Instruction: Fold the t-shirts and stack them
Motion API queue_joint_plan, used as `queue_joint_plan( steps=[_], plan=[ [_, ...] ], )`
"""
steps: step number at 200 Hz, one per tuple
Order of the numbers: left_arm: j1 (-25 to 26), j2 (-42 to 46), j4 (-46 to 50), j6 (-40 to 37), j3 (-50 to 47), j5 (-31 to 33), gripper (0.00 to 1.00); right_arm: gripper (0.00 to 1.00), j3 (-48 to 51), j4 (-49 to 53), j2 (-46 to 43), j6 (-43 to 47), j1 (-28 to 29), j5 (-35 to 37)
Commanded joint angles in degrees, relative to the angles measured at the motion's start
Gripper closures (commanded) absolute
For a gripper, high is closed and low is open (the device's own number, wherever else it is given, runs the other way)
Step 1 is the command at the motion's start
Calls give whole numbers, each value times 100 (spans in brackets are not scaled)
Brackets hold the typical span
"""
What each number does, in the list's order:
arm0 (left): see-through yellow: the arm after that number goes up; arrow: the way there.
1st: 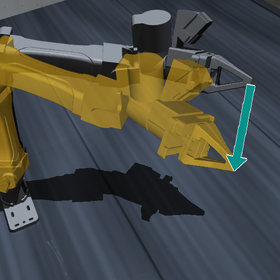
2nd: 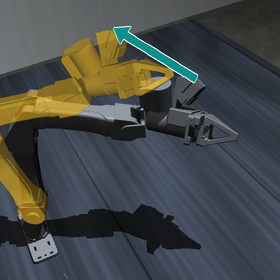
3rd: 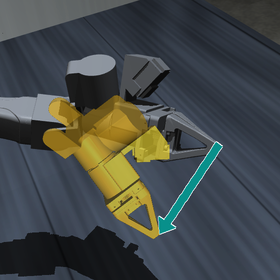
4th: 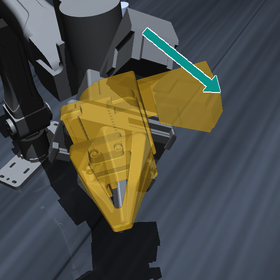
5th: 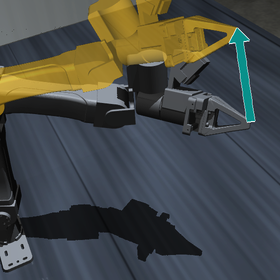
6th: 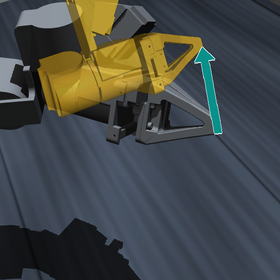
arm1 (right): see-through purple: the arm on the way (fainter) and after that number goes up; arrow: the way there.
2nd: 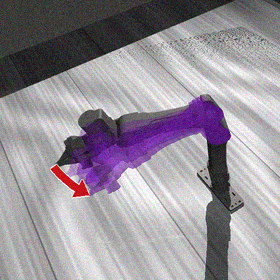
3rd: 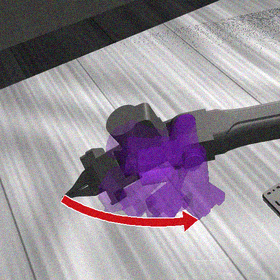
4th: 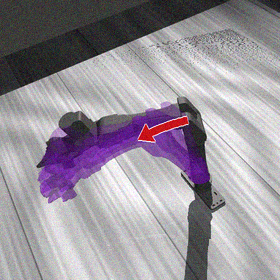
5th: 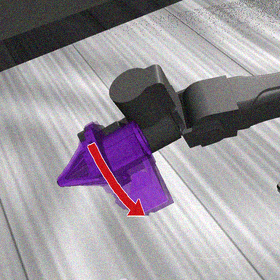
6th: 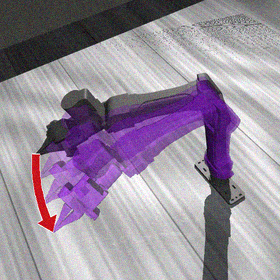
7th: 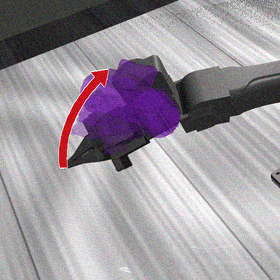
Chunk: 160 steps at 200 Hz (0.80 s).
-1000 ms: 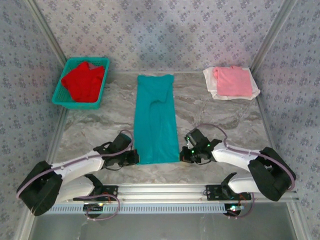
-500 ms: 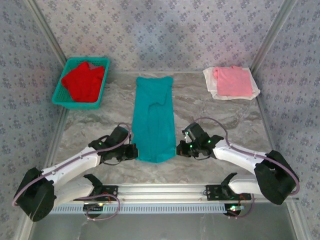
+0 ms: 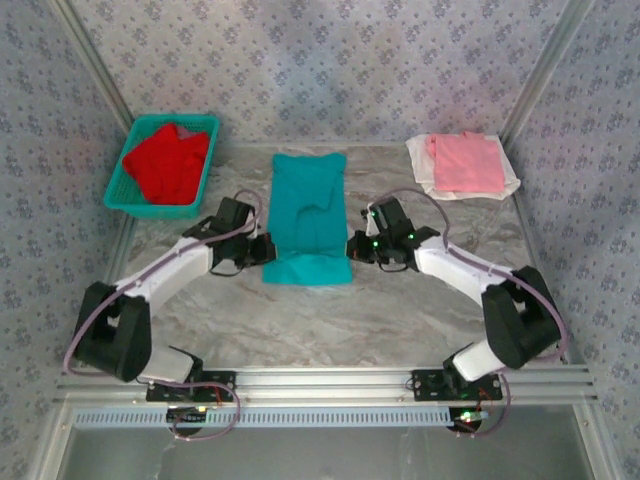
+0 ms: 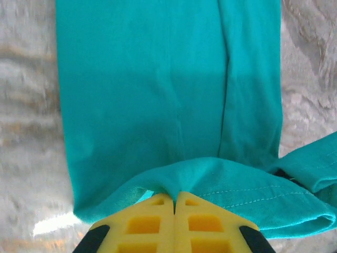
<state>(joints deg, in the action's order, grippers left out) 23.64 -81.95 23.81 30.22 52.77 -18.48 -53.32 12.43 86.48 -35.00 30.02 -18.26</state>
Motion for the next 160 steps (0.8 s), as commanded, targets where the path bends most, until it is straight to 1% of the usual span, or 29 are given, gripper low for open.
queue_joint_plan(
  steps=[1, 37, 69, 121, 125, 160],
  plan=[
    [-167, -357, -206, -551, 461, -98, 100, 100, -381, -163, 370, 370, -132, 136],
    [-384, -1037, -99, -878, 993, -93, 100, 100, -870, -317, 888, 458, -327, 252],
    [-515, -1358, -70, -1078, 1274, 16, 100, 100, -1180, -399, 1246, 481, -434, 231],
    [-639, -1827, -145, -1183, 1635, -50, 100, 100, -1453, -474, 1732, 489, -602, 130],
    [-648, -1860, -132, -1187, 1672, -44, 100, 100, -1645, -480, 1761, 491, -610, 115],
    [-742, -2175, -110, -1278, 2005, -24, 100, 100, -2008, -448, 2061, 532, -698, 76]
  ],
)
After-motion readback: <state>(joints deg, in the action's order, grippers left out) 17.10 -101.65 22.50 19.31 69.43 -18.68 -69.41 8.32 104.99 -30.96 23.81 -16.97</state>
